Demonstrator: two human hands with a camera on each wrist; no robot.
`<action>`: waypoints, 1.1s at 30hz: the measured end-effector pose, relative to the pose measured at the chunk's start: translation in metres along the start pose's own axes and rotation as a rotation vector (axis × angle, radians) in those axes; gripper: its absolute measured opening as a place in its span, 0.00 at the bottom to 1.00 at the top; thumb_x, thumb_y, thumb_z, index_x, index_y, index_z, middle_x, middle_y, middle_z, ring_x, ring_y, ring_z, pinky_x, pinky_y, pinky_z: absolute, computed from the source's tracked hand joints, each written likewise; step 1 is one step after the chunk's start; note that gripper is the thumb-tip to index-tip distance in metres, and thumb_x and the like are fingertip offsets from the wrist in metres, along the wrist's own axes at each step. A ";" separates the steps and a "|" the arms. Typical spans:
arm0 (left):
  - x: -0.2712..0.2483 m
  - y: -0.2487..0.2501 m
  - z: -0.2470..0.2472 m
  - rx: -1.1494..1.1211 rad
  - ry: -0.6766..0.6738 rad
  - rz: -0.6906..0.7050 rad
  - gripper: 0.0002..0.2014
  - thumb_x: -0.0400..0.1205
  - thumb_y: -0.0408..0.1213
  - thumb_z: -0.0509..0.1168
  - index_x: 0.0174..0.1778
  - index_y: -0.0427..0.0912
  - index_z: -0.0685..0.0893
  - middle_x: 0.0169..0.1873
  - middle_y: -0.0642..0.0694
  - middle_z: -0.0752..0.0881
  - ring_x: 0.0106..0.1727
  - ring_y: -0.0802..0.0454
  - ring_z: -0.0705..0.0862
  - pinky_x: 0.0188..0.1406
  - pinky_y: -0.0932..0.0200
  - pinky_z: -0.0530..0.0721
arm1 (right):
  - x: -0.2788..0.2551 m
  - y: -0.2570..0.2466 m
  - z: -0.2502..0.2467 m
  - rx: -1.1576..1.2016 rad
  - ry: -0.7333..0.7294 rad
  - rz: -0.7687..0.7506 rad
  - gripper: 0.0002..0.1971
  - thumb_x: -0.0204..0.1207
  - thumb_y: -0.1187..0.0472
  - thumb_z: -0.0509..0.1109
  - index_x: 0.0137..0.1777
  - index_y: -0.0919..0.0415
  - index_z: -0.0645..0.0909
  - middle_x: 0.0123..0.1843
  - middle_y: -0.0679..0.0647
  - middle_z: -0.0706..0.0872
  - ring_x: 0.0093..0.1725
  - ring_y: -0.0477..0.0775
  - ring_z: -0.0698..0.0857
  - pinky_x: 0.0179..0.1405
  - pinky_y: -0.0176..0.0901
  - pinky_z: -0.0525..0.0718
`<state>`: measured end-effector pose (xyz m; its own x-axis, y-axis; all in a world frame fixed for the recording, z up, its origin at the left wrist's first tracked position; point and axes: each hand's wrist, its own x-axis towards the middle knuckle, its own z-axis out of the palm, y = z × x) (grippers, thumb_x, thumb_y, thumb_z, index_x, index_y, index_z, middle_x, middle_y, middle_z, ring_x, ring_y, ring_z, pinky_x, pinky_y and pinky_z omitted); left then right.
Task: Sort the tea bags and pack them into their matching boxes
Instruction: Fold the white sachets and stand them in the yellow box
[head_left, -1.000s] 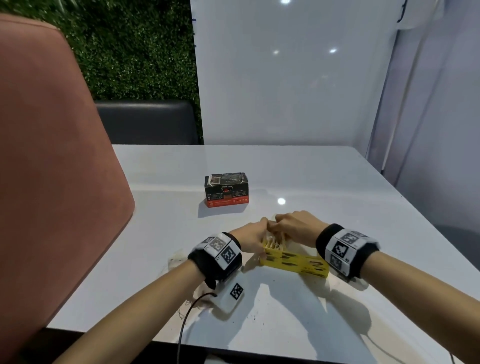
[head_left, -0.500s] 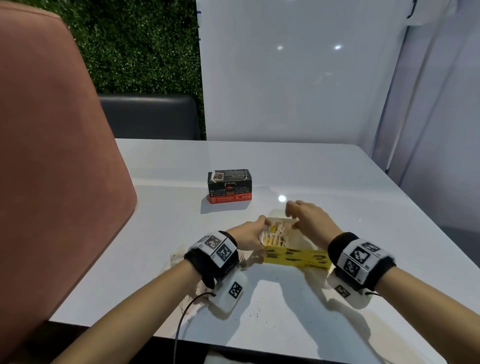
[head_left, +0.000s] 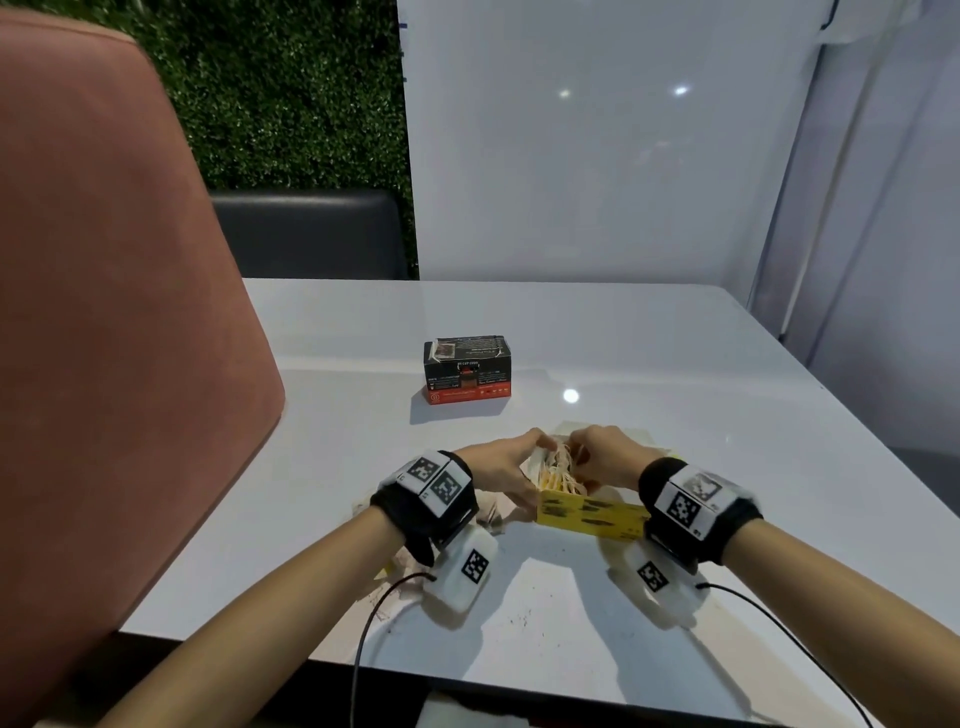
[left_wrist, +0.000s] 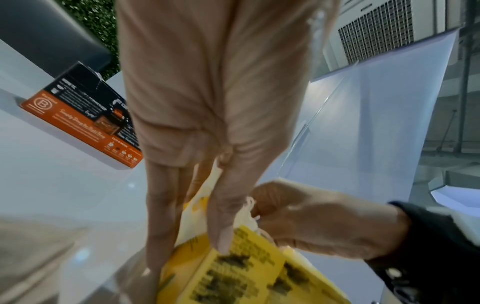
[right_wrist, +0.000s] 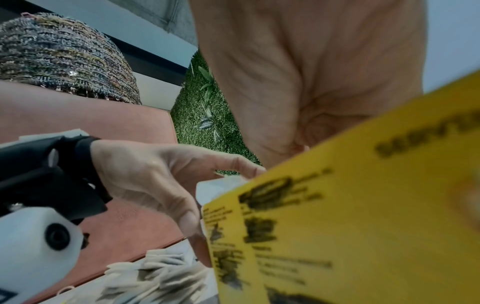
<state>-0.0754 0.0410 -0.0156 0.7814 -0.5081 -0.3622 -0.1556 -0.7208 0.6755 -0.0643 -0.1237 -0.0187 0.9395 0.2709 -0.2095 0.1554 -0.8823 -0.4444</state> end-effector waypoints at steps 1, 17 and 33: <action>-0.004 -0.001 -0.002 -0.006 0.001 0.014 0.36 0.78 0.26 0.68 0.77 0.46 0.57 0.65 0.35 0.78 0.55 0.40 0.86 0.51 0.55 0.85 | -0.002 0.002 -0.001 -0.012 -0.006 0.000 0.08 0.79 0.70 0.64 0.54 0.68 0.82 0.53 0.64 0.88 0.34 0.52 0.86 0.40 0.39 0.87; -0.129 -0.079 -0.002 0.338 0.383 -0.221 0.03 0.79 0.36 0.66 0.42 0.48 0.78 0.43 0.53 0.82 0.46 0.55 0.80 0.41 0.63 0.74 | -0.036 -0.080 0.051 -0.318 -0.010 -0.356 0.13 0.77 0.59 0.68 0.59 0.63 0.80 0.57 0.61 0.83 0.56 0.63 0.83 0.51 0.50 0.81; -0.096 -0.086 0.019 0.367 0.430 -0.370 0.09 0.77 0.39 0.68 0.47 0.48 0.73 0.54 0.44 0.81 0.56 0.46 0.80 0.46 0.56 0.75 | -0.034 -0.096 0.096 -0.212 -0.048 -0.324 0.16 0.75 0.68 0.68 0.62 0.66 0.73 0.64 0.66 0.71 0.55 0.65 0.80 0.50 0.51 0.77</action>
<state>-0.1483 0.1426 -0.0510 0.9819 -0.0189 -0.1886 0.0328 -0.9632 0.2669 -0.1405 -0.0115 -0.0524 0.8170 0.5617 -0.1305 0.5059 -0.8068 -0.3052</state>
